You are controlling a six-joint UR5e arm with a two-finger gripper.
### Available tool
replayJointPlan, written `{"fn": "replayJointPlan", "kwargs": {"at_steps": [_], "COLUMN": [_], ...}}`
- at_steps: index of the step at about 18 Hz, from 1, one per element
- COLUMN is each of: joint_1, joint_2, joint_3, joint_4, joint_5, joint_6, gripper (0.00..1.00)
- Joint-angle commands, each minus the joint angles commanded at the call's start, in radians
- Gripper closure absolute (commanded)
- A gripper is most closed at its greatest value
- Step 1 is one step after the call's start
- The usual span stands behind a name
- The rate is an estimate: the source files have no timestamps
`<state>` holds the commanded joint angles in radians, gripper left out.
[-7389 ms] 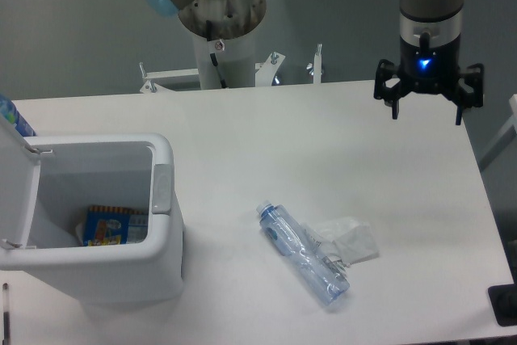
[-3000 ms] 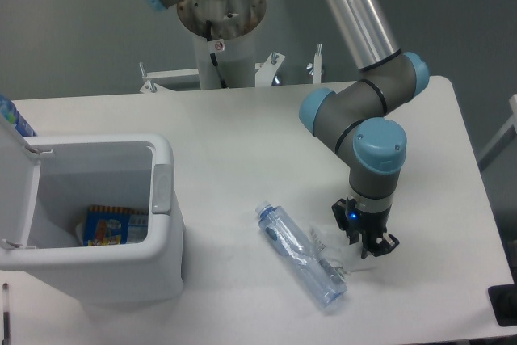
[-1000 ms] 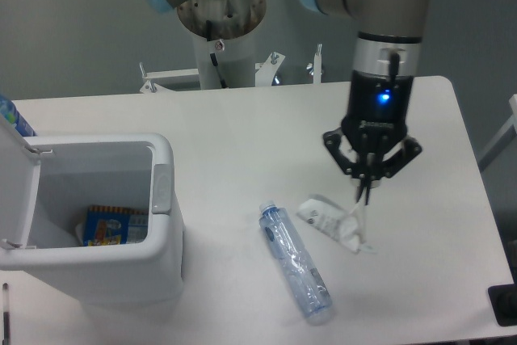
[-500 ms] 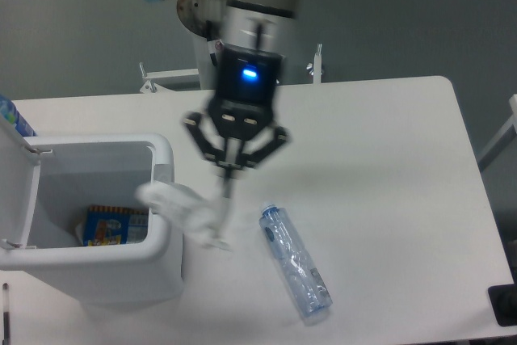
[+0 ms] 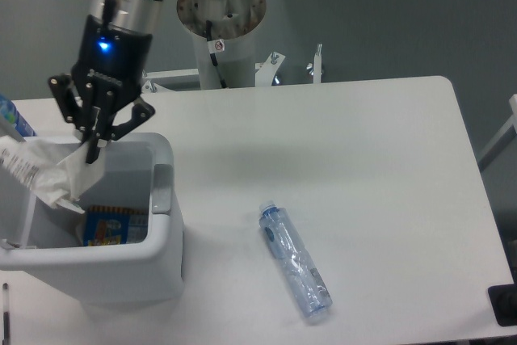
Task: Place the trash in the trash can
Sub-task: 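Carry the white bag over the trash bin and open the gripper, then move the open gripper back over the clear water bottle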
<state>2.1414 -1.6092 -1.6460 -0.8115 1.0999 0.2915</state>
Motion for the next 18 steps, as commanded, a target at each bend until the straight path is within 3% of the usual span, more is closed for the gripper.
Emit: {"fn": "replayJointPlan", "kwargs": {"at_steps": [2, 5, 8, 13, 18], "joint_1": [0.000, 0.003, 0.105, 0.251, 0.284], "joint_2": [0.000, -0.006, -0.026, -0.158, -0.303], "joint_3": [0.012, 0.034, 0.046, 0.104, 0.130], "joint_4": [0.000, 0.000, 0.000, -0.002, 0.000], "joint_5": [-0.005, -0.005, -0.005, 0.034, 0.181], "joint_6": [-0.005, -0.011, -0.095, -0.206, -0.192], "gripper": [0.00, 0.00, 0.00, 0.00, 0.00]}}
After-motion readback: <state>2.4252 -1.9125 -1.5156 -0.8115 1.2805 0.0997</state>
